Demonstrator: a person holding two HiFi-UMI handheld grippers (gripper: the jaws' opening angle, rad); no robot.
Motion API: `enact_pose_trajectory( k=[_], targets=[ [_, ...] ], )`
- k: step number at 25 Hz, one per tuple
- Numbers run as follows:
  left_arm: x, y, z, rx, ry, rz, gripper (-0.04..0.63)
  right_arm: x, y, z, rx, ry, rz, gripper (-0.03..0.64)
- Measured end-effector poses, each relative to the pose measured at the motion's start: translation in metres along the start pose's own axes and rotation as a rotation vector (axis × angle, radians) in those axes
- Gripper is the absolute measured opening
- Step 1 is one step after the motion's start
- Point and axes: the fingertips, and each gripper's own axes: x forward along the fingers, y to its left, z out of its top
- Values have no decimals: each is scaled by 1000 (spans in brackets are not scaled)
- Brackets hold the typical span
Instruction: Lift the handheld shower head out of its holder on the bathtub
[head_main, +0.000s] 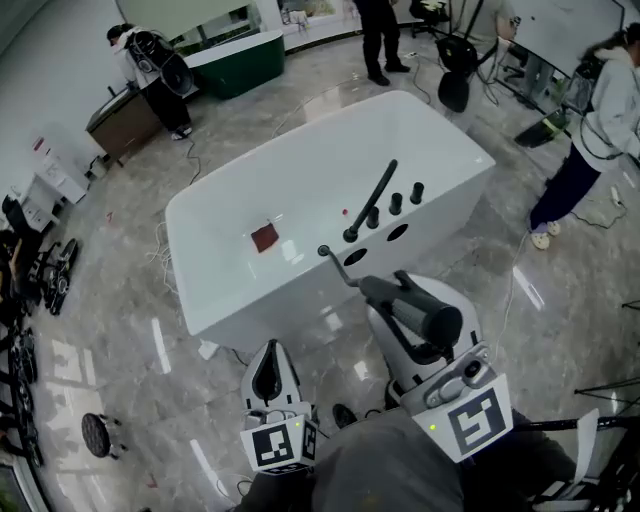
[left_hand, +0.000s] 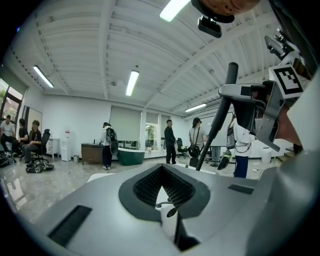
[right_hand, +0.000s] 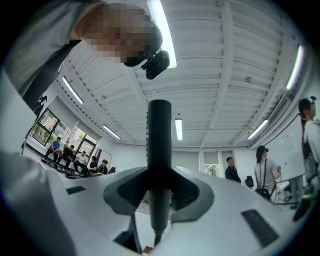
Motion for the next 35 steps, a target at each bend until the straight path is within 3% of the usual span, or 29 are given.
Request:
enact_pose_trajectory(
  k=[4, 7, 11, 35],
  targets=[
    [-19, 5, 42, 10, 28, 66, 3, 31, -3, 37, 73, -13, 46, 140],
    [-31, 0, 64, 13, 39, 75, 3, 40, -7, 51, 86, 82, 54, 140],
    [-31, -8, 63, 10, 36, 56, 3, 28, -15, 44, 41, 144, 47, 140],
    [-35, -47, 62, -5, 33, -21, 3, 23, -10, 31, 52, 166, 71, 140]
  ],
)
